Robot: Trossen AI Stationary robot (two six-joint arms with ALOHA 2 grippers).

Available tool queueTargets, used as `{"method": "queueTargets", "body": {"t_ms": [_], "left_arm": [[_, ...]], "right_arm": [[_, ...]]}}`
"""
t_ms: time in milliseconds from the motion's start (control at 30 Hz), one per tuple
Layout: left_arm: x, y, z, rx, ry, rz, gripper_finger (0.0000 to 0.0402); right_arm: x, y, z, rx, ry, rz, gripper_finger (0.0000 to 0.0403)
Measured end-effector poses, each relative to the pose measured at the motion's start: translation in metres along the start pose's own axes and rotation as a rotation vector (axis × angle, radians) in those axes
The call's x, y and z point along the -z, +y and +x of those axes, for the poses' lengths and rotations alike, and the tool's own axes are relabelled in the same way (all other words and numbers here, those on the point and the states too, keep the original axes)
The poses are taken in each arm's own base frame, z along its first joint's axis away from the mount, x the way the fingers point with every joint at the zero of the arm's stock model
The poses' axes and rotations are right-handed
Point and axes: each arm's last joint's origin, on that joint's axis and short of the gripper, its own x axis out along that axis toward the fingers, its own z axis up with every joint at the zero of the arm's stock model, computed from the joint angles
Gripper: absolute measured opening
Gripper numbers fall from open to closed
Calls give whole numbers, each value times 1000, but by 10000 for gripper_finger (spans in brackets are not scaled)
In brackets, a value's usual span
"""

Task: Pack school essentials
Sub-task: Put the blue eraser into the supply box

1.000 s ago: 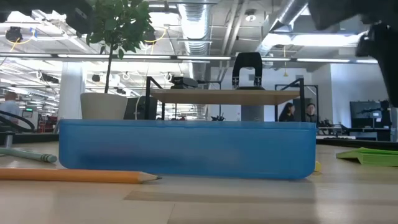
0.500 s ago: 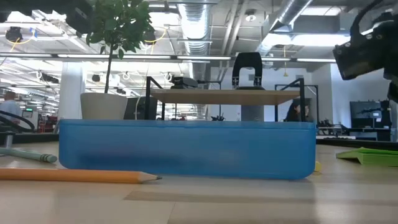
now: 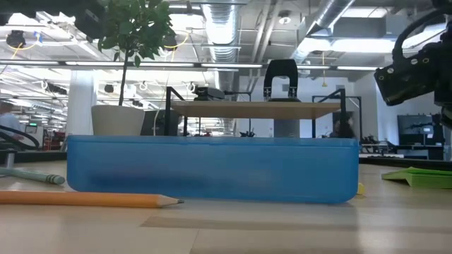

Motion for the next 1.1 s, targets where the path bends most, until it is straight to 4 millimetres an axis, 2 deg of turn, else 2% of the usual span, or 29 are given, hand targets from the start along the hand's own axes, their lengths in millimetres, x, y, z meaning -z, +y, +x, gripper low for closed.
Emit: {"method": "queueTargets", "body": {"t_ms": [167,267,467,767,900,1100], "left_arm": [[0,0,0,0,0,0,15],[0,0,0,-1,0,-1,15],[0,0,0,-1,0,-1,15],[0,0,0,-2,0,-1,15],[0,0,0,-2,0,-1,15],[0,0,0,-2,0,-1,15]], "right_arm": [[0,-2,-11,-29,-6,7,81],[-1,-3,-15,-46,7,17,53],[-2,-2,-23,-82,5,17,36],[-11,18,-45,-168,-35,-30,7],[-16,24,-55,-197,-53,-77,13],[-17,25,-56,-197,-64,-169,72]]}}
